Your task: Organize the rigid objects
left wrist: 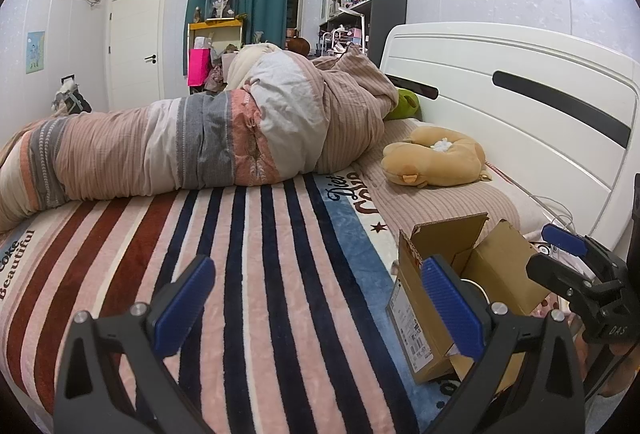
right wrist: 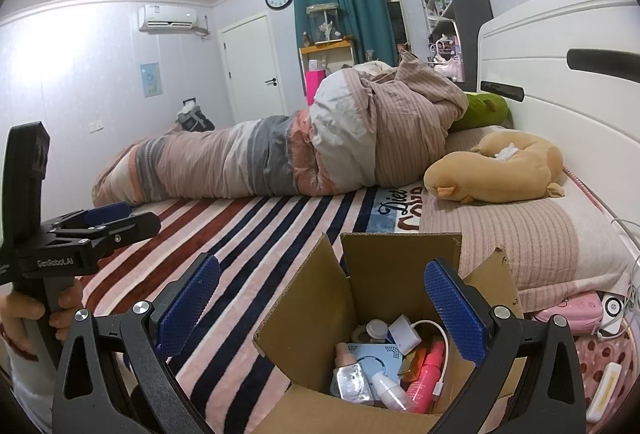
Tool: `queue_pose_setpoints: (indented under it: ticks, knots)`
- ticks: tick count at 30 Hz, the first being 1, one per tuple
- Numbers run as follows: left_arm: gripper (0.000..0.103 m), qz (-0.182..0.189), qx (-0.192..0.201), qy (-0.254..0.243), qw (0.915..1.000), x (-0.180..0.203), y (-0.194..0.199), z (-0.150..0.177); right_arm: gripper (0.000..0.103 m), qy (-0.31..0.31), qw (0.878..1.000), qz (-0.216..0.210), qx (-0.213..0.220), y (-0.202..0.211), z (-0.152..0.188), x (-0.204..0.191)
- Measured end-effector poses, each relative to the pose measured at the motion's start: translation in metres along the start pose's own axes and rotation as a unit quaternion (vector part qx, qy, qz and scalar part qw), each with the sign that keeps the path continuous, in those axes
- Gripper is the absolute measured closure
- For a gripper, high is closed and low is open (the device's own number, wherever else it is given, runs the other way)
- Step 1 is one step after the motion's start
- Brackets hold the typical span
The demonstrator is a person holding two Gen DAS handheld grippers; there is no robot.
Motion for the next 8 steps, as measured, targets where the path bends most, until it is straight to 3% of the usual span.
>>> queue_pose_setpoints:
  ticks: [8]
  knots:
    - [0.001,0.000,0.000,0.000,1.0000,0.0001,-0.0001,-0.0001,0.000,0.000,1.000,0.001,0.000,-0.0002,0.0000,-0.0004]
Point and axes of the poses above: each gripper's, at about its wrist camera, not at the fingertips, and y roughly against the way its jaws point, x to its right, z to its underside, the point moved 10 cm from there along -y, roughly the way its jaws point, and after that the axes turned 6 degrees about -z, right-handed, at the moved point
